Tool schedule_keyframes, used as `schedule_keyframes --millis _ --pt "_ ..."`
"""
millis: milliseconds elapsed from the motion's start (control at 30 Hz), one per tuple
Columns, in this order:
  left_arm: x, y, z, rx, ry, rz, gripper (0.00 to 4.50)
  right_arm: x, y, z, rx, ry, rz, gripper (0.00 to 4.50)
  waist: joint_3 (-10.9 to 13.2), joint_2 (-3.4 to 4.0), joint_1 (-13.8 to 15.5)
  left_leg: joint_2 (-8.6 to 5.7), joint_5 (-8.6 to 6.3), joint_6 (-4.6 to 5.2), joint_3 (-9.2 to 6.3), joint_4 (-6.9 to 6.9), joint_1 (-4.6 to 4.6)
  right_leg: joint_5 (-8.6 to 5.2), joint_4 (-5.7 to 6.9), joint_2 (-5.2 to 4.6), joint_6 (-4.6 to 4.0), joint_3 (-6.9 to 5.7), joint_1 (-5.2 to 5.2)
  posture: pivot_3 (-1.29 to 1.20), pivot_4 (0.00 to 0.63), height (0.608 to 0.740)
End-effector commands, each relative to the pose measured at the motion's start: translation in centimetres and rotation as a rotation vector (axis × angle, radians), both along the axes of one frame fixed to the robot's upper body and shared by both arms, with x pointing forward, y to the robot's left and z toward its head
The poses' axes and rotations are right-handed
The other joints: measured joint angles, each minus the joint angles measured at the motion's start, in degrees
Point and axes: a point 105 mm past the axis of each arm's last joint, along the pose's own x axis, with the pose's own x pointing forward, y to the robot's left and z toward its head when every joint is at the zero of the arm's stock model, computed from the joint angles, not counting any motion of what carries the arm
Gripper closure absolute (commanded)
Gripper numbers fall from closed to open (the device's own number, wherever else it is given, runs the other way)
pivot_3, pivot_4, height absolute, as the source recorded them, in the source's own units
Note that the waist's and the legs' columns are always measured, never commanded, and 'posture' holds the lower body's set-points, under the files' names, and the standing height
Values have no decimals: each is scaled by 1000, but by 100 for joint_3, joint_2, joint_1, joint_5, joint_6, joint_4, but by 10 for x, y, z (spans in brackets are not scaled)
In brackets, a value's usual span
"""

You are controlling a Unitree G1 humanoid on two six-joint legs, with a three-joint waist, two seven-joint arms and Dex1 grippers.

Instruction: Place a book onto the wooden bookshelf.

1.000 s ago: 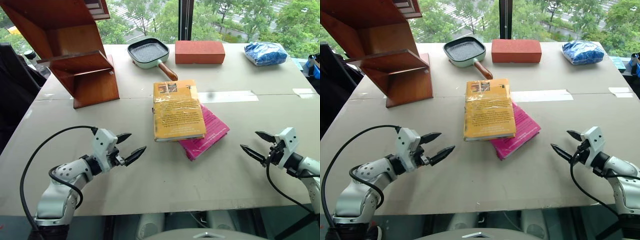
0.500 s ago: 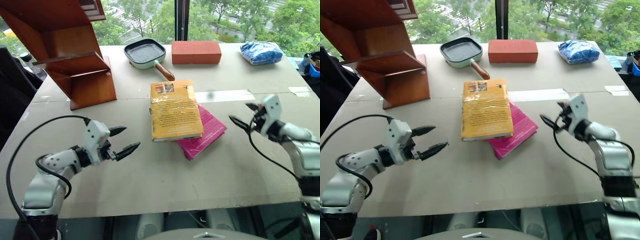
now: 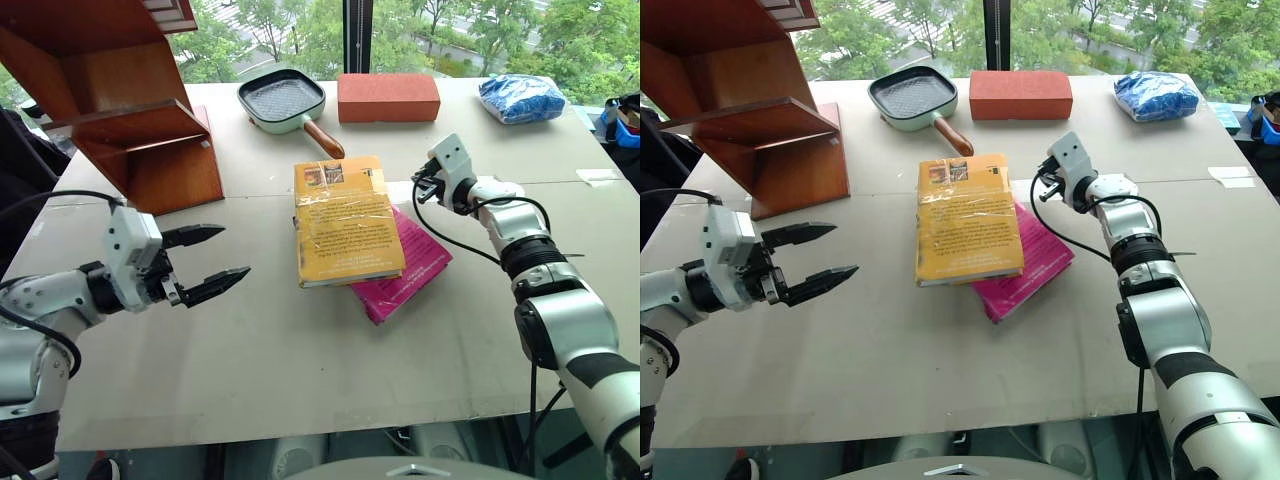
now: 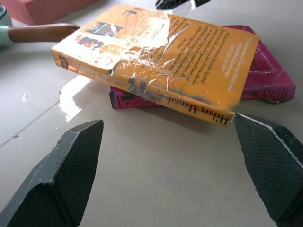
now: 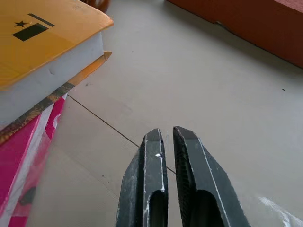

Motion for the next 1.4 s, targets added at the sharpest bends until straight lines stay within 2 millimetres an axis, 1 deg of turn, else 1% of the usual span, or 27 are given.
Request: schedule_keyframes --millis 33,200,300,367,500,600,667,767,800,867,900,967,1033,1067,1100,1167,1200,1233,1333,1400 --pt "-7 -1 18 7 -58 -3 0 2 16 22 21 -72 60 4410 0 0 -1 0 0 0 0 0 0 0 1 0 0 0 0 0 150 740" --pt "-10 0 13 3 -47 24 0 -6 46 25 35 -80 183 4410 1 2 -45 1 0 0 -5 0 7 1 13 3 -2 0 0 0 150 740" --pt "-10 -1 8 -10 -30 30 0 -16 64 19 29 -61 277 4410 1 2 -75 1 1 -1 -6 2 9 1 18 3 -2 0 0 0 150 740" --pt "-10 -2 6 -11 -23 28 0 -20 70 15 26 -50 311 4410 1 2 -101 1 1 -2 -6 3 9 2 19 3 -2 0 0 0 150 740" --pt "-10 -4 3 -18 -9 21 0 -25 74 12 28 -41 339 4410 2 3 -104 1 2 -4 -7 3 8 2 20 3 -3 0 0 0 150 740" --pt "-10 -8 -2 -32 16 13 0 -28 72 11 27 -38 345 4410 2 3 -106 1 3 -4 -6 4 9 2 20 3 -3 0 0 0 150 740" --pt "-7 -11 -7 -59 43 29 0 -27 67 12 23 -46 327 4410 2 3 -105 1 3 -5 -7 4 9 2 21 3 -3 0 0 0 150 740" --pt "3 -14 -21 -139 121 121 0 -21 46 21 25 -83 261 4410 2 3 -94 1 4 -6 -8 5 8 2 23 2 -2 0 0 0 150 740" --pt "6 -17 -27 -185 170 158 0 -21 37 26 21 -105 244 4410 2 3 -83 0 4 -6 -8 6 8 2 24 2 -2 0 0 0 150 740" --pt "9 -22 -34 -246 231 194 0 -24 25 32 15 -130 234 4410 2 2 -63 0 4 -7 -9 9 7 2 26 0 -2 0 1 0 150 740" --pt "10 -26 -39 -314 279 216 0 -29 17 37 16 -141 241 4197 2 2 -58 -1 4 -7 -8 9 7 3 26 -1 -1 0 1 0 150 740" --pt "11 -37 -55 -412 389 258 0 -49 2 49 28 -159 274 3532 1 0 -34 -1 4 -7 -11 9 6 3 24 -3 -1 2 1 0 150 740" --pt "9 -50 -66 -519 509 253 0 -75 -8 58 26 -165 331 2519 1 -1 15 -1 4 -6 -16 10 6 3 24 -4 0 3 2 0 150 740" --pt "7 -55 -69 -566 556 234 0 -88 -10 62 25 -158 364 2179 1 -1 29 0 4 -6 -17 10 7 2 25 -4 0 4 2 0 150 740" --pt "6 -58 -70 -594 587 224 0 -98 -11 64 23 -149 387 1678 1 -2 29 -1 4 -6 -17 9 7 3 25 -4 0 4 2 0 150 740" --pt "13 -59 -82 -629 673 272 0 -133 -20 68 5 -113 461 708 2 -2 35 -1 3 -5 -17 10 12 3 30 1 -1 6 2 0 150 740" --pt "15 -61 -87 -621 703 280 0 -148 -23 69 -9 -95 484 461 1 -3 45 -1 3 -5 -17 11 14 2 35 2 -1 2 2 0 150 740" --pt "16 -64 -89 -633 730 272 0 -160 -27 70 -21 -74 498 25 2 -2 85 0 3 -5 -18 11 18 2 34 8 -2 3 7 0 150 740" --pt "20 -70 -86 -727 802 220 0 -183 -34 75 -12 -33 491 25 0 -6 99 1 3 -5 -31 19 32 0 34 10 -3 -11 30 0 150 740" --pt "26 -83 -90 -808 910 168 0 -200 -37 80 18 -9 485 25 1 -8 113 0 3 -5 -25 21 49 -2 26 8 -3 -7 48 0 150 740"
